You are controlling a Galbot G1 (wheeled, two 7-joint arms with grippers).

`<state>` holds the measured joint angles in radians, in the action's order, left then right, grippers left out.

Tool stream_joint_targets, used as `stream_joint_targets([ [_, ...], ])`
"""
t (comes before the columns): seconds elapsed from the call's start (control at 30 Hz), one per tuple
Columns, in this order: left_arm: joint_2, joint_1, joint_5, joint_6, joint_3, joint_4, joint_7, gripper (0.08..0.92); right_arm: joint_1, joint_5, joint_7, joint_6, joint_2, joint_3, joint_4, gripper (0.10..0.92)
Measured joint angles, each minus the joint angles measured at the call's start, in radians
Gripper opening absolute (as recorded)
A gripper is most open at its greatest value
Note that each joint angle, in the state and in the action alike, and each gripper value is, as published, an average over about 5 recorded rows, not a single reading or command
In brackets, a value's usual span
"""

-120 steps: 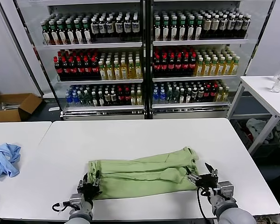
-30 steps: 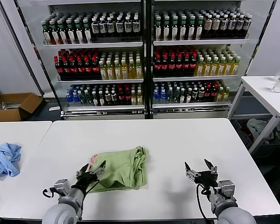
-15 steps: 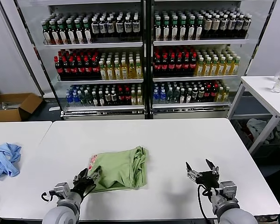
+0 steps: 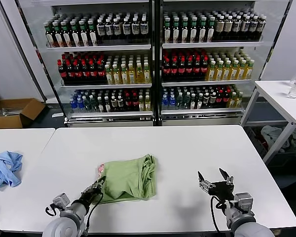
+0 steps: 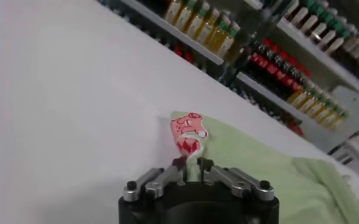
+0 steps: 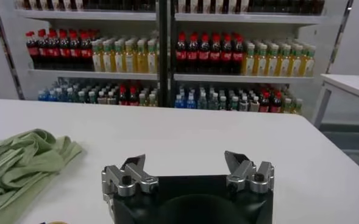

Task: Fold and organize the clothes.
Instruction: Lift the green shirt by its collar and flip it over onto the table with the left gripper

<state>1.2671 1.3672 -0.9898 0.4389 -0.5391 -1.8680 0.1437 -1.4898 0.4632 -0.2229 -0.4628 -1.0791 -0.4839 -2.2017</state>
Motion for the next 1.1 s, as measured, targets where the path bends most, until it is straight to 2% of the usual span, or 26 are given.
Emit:
stream_joint_targets([
  [0.1, 0.011, -0.005, -0.07, -0.005, -0.015, 0.0, -0.01, 0.117, -0.004, 0.0, -0.001, 0.0, -0.002, -0.005, -0.002, 0.823],
  [0.17, 0.017, -0.008, -0.116, -0.009, -0.027, 0.0, -0.015, 0.103, -0.006, 0.0, -0.002, 0.0, -0.002, -0.008, -0.003, 0.823],
  [0.5, -0.006, -0.023, -0.318, -0.007, -0.147, 0.001, -0.022, 0.102, -0.004, 0.007, -0.004, -0.001, 0.005, -0.021, -0.008, 0.823],
  [0.67, -0.076, -0.027, -0.386, 0.005, -0.262, 0.019, -0.028, 0.102, 0.003, 0.014, -0.002, 0.002, 0.008, -0.018, -0.01, 0.823],
  [0.87, -0.207, -0.017, -0.419, 0.022, -0.406, 0.011, -0.027, 0.102, 0.004, 0.023, -0.001, 0.007, 0.01, -0.021, -0.018, 0.823],
  [0.97, -0.261, -0.019, -0.425, 0.026, -0.439, -0.016, -0.019, 0.102, 0.003, 0.02, -0.001, 0.006, 0.004, -0.017, -0.026, 0.823],
  [1.1, -0.298, -0.036, -0.409, 0.028, -0.424, -0.066, -0.006, 0.102, -0.003, 0.01, 0.0, 0.004, -0.002, -0.013, -0.04, 0.823],
])
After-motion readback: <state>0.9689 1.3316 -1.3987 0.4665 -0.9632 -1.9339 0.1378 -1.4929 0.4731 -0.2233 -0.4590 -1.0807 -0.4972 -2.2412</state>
